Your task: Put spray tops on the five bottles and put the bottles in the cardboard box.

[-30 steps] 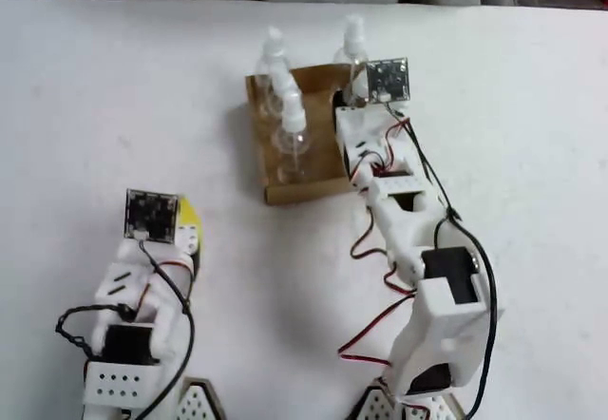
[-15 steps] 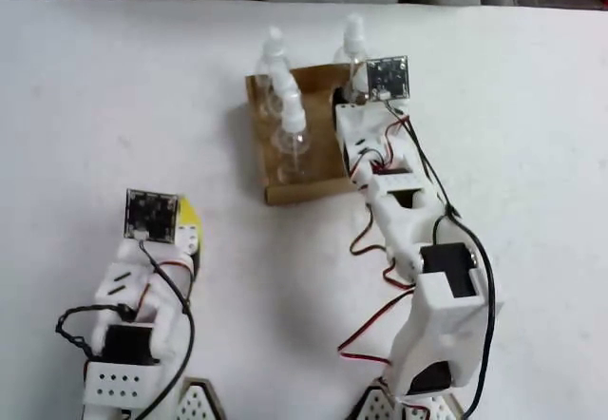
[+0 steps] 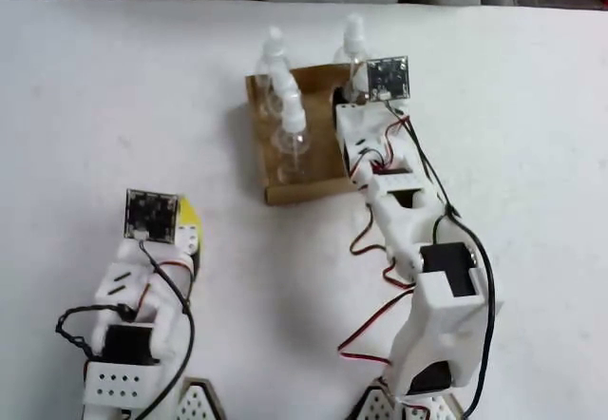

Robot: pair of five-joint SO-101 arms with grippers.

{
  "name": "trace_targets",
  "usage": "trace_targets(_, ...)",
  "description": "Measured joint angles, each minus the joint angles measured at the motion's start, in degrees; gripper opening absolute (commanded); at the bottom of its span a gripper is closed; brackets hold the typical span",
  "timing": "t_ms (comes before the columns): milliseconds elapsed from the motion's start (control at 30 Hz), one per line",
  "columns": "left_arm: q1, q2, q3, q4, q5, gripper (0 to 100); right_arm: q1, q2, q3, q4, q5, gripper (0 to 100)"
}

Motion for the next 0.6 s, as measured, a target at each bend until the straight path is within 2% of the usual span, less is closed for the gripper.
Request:
trace_targets(500, 0.0, 0.0, 0.0, 0.0, 0.0, 6, 0.0, 0.0, 0.0, 0.0, 0.0, 2.2)
trace_targets(600, 0.0, 0.0, 0.0, 0.0, 0.0, 6, 0.0, 0.0, 0.0, 0.0, 0.0, 6.5)
